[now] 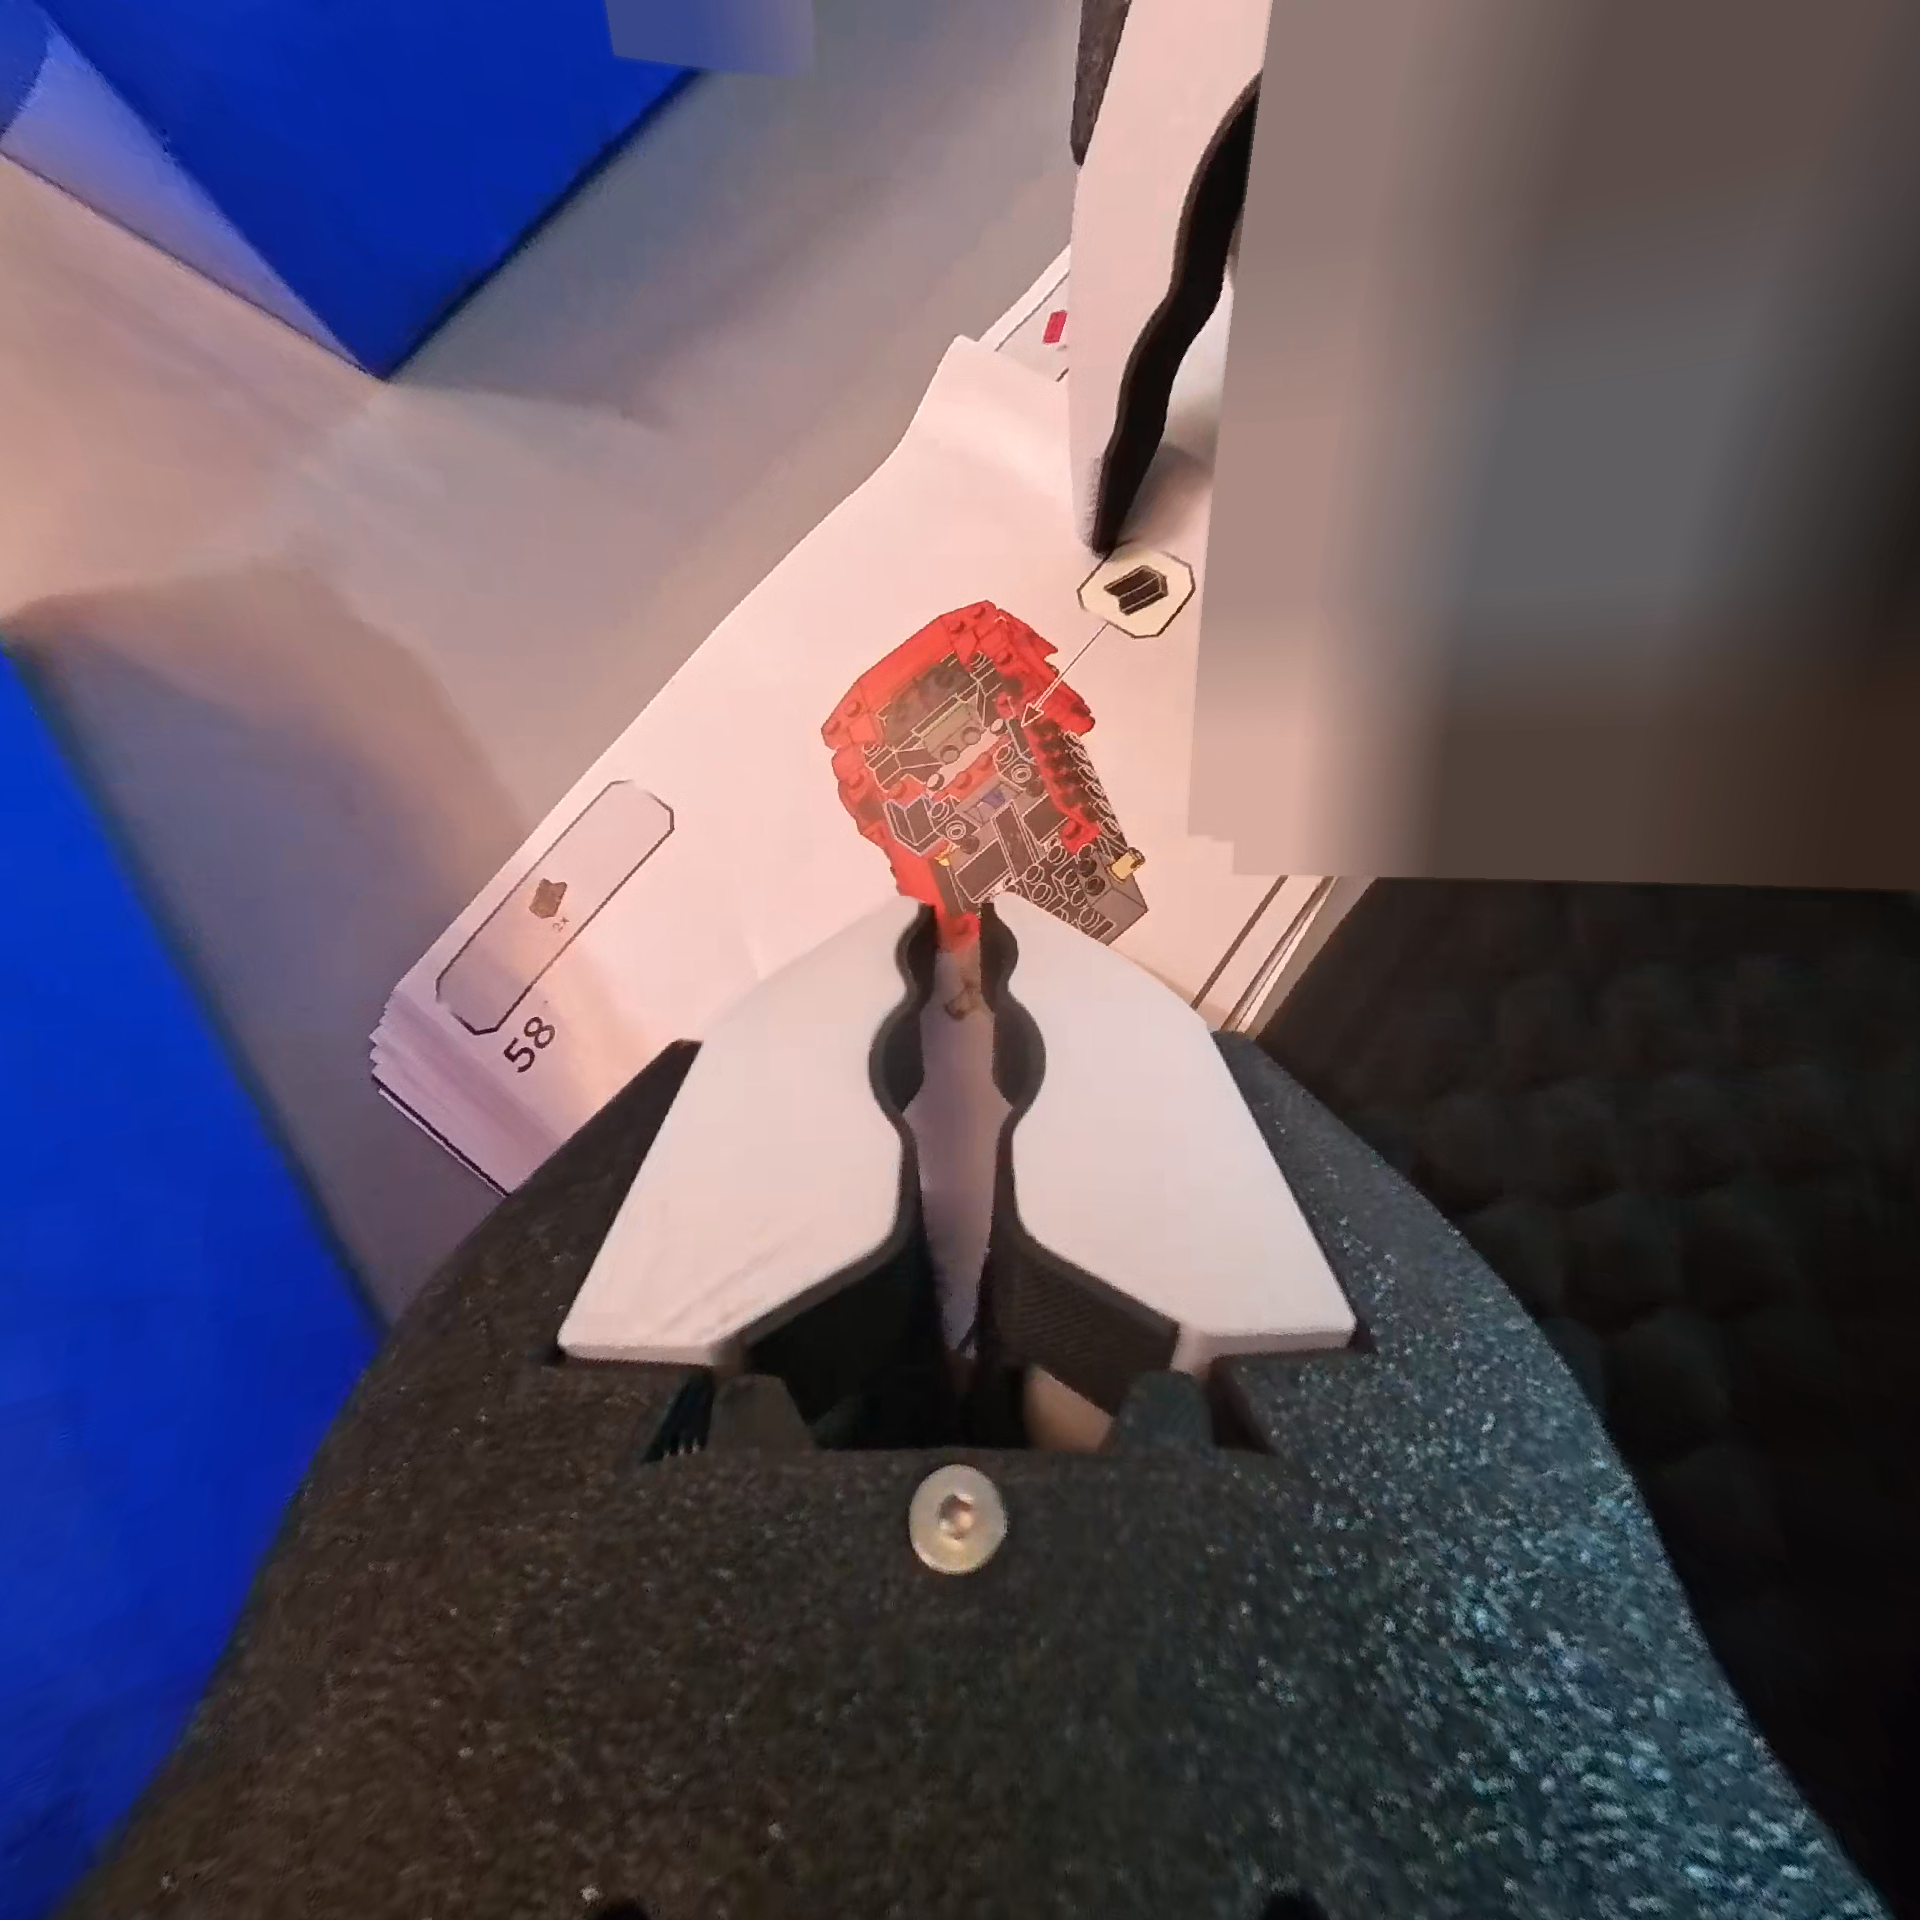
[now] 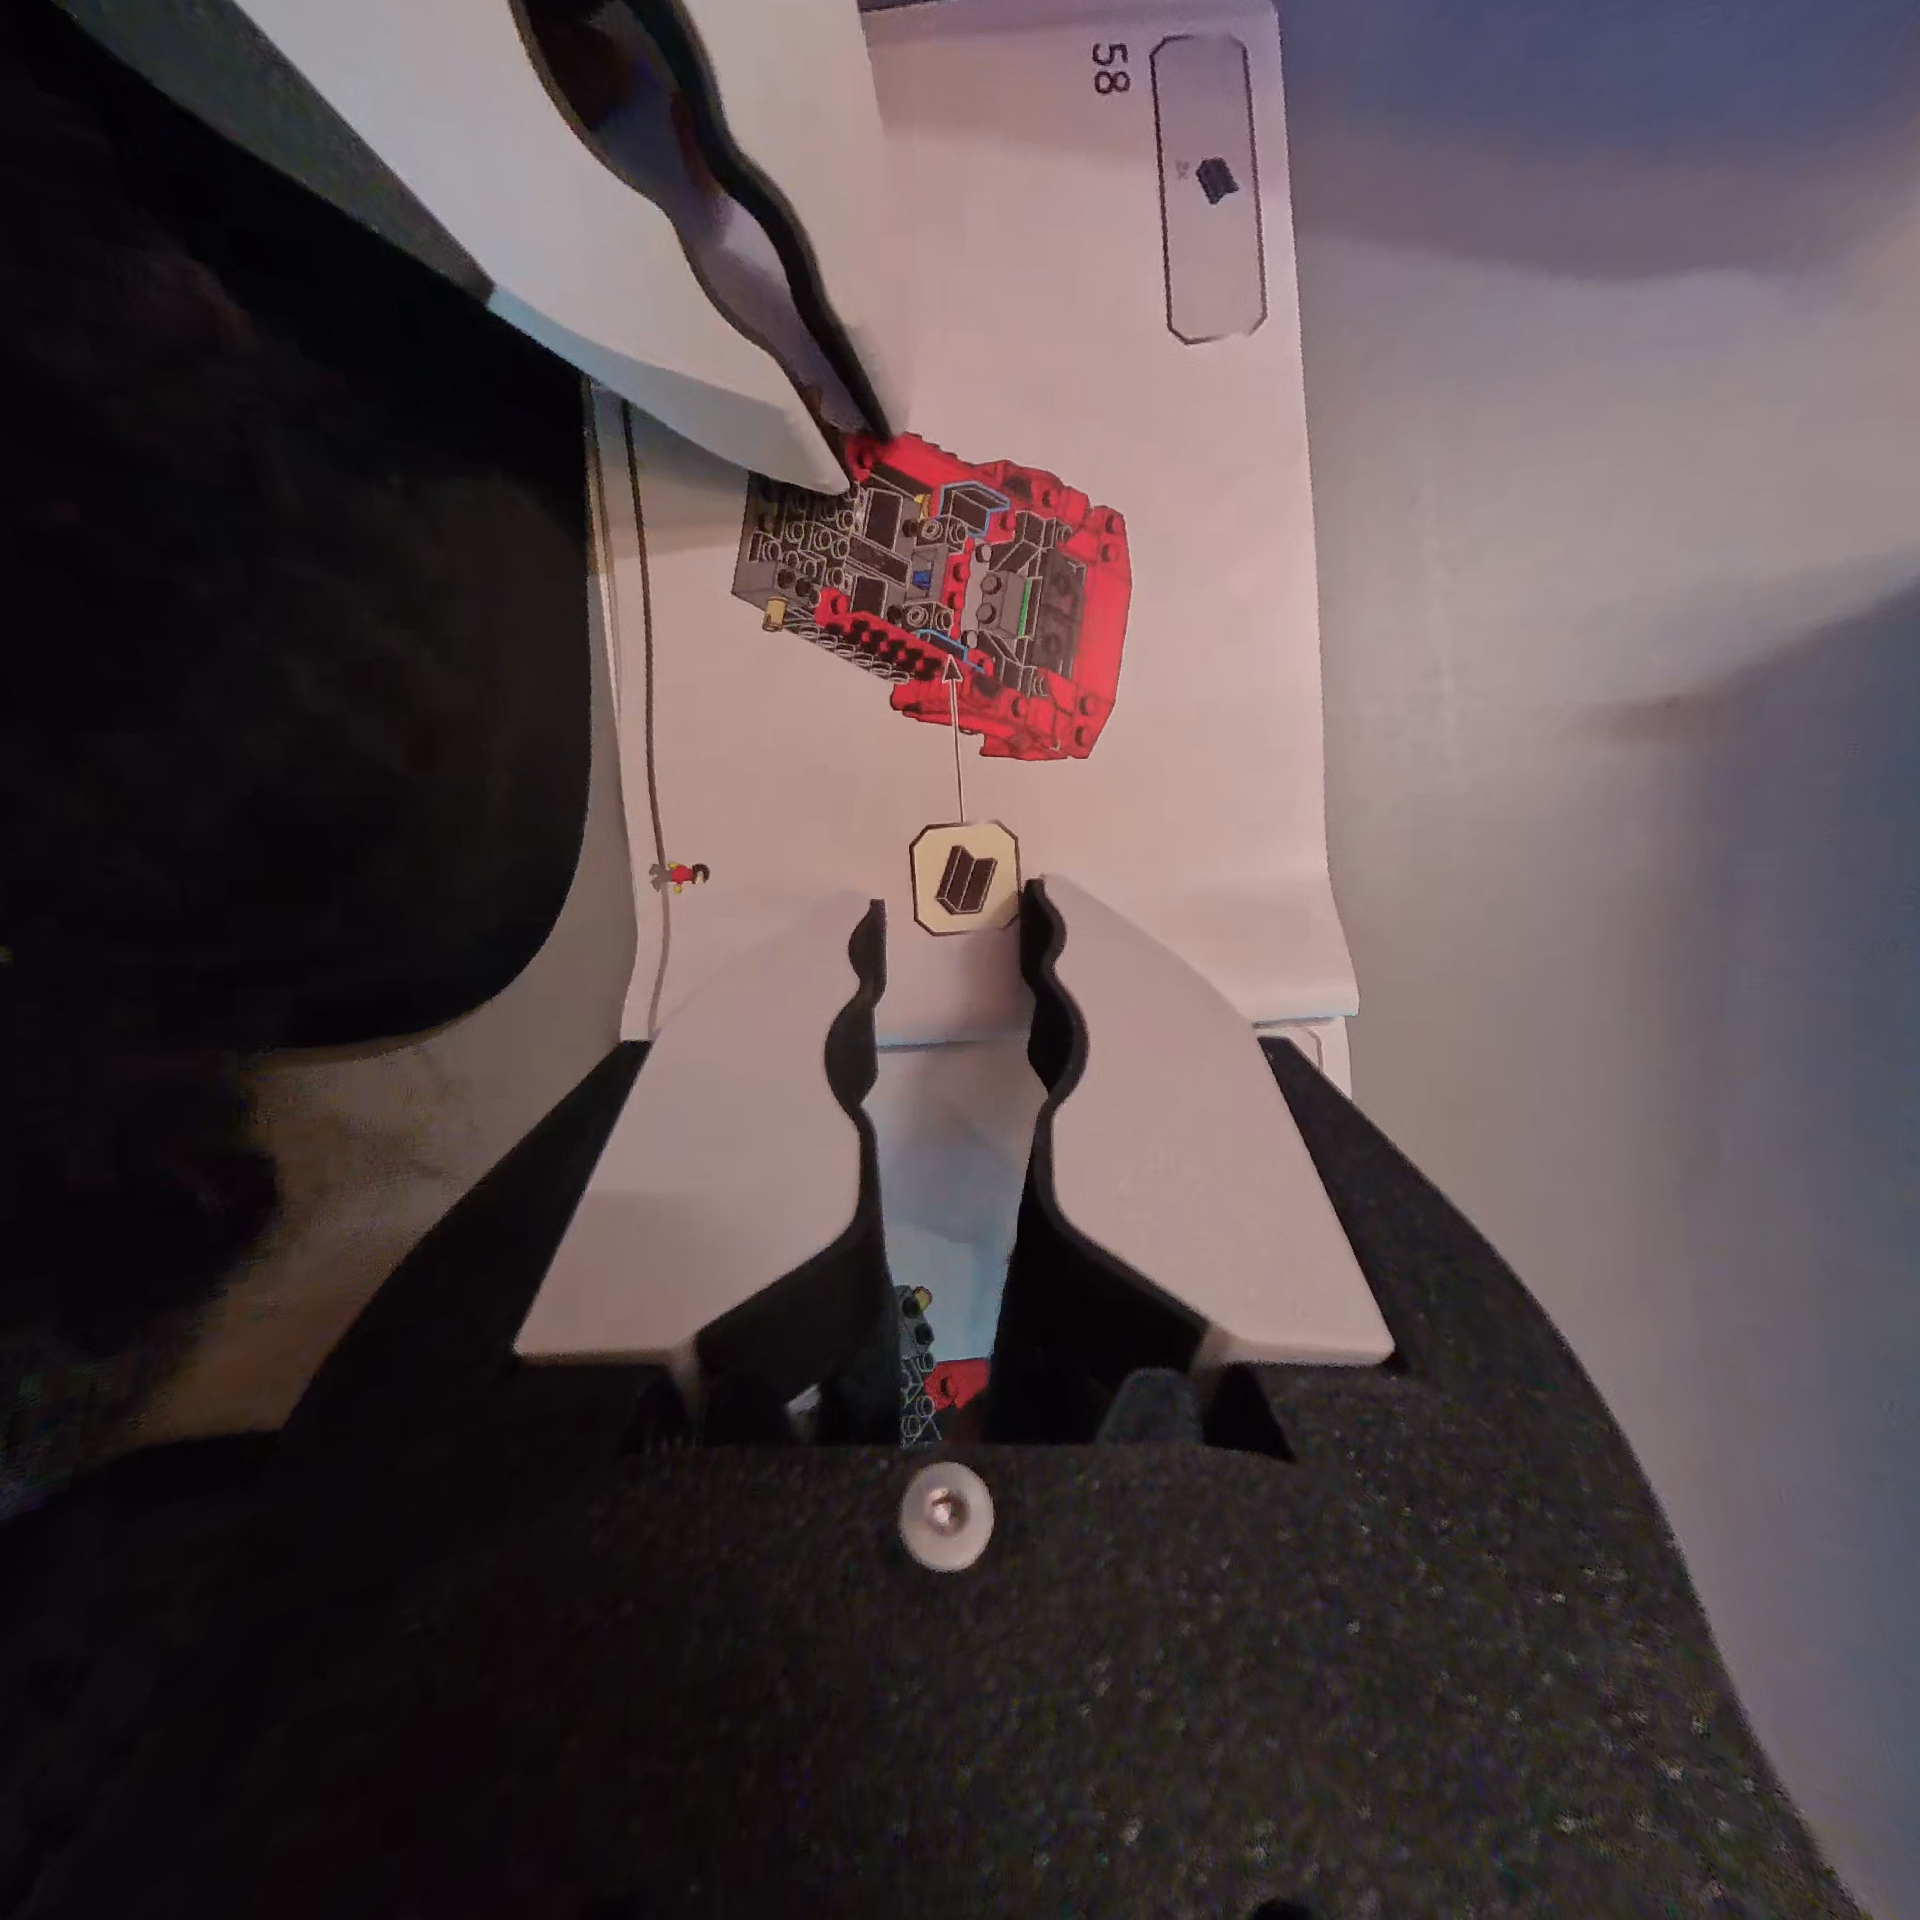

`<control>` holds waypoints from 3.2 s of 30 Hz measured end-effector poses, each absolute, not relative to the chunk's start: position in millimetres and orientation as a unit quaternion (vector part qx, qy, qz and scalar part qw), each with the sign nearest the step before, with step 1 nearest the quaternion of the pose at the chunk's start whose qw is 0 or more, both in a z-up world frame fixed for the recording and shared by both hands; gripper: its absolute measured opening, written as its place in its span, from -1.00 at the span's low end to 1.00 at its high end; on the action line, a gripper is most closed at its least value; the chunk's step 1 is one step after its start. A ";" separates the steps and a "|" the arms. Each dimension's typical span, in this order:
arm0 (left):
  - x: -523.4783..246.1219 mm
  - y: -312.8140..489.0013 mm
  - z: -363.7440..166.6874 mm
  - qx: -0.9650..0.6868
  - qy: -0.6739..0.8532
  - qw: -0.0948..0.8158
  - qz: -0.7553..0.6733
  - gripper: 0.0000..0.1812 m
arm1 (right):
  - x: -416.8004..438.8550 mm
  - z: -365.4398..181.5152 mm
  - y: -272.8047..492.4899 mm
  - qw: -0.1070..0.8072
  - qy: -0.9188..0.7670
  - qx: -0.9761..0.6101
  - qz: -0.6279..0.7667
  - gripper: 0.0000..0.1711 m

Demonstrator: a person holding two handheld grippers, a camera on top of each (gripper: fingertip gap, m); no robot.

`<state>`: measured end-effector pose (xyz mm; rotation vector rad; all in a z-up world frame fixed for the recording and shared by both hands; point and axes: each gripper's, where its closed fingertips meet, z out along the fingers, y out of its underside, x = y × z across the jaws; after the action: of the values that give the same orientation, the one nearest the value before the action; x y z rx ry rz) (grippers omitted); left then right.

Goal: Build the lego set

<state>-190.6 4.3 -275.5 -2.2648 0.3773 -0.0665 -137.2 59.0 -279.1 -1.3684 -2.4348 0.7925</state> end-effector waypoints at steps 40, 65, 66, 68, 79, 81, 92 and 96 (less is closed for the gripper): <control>-194.8 9.8 -273.6 -0.900 0.150 0.409 -0.034 -0.93 | -137.2 -279.3 59.8 0.188 -0.778 -0.511 0.315 -0.70; -191.9 8.8 -273.8 -0.899 0.154 0.407 -0.045 -0.97 | -300.2 -123.8 8.0 0.169 -0.858 -0.275 0.399 -0.70; -191.9 8.7 -273.7 -0.899 0.155 0.407 -0.043 -0.97 | -321.8 -127.7 -8.0 0.151 -0.873 -0.248 0.393 -0.73; -191.9 8.6 -273.7 -0.899 0.155 0.407 -0.043 -0.97 | -356.3 -148.3 -40.5 0.085 -0.897 -0.225 0.371 -0.78; -191.9 8.4 -273.4 -0.898 0.161 0.409 -0.031 -0.98 | -417.7 -271.4 -58.5 -0.022 -0.934 -0.324 0.151 -0.85; -191.9 8.4 -273.2 -0.897 0.162 0.409 -0.029 -0.98 | -418.6 -270.1 -64.3 -0.020 -0.935 -0.310 0.170 -0.95; -192.0 8.2 -273.1 -0.897 0.162 0.409 -0.029 -0.98 | -302.6 -168.6 45.6 0.087 -0.895 -0.388 0.204 -0.98; -191.7 8.1 -273.2 -0.898 0.163 0.409 -0.030 -0.98 | -255.2 -235.8 86.1 0.040 -0.884 -0.449 0.124 -0.98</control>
<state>-191.7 8.1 -273.2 -2.2614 0.4103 -0.0756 -255.2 86.1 -235.8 -1.3759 -2.7090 0.3802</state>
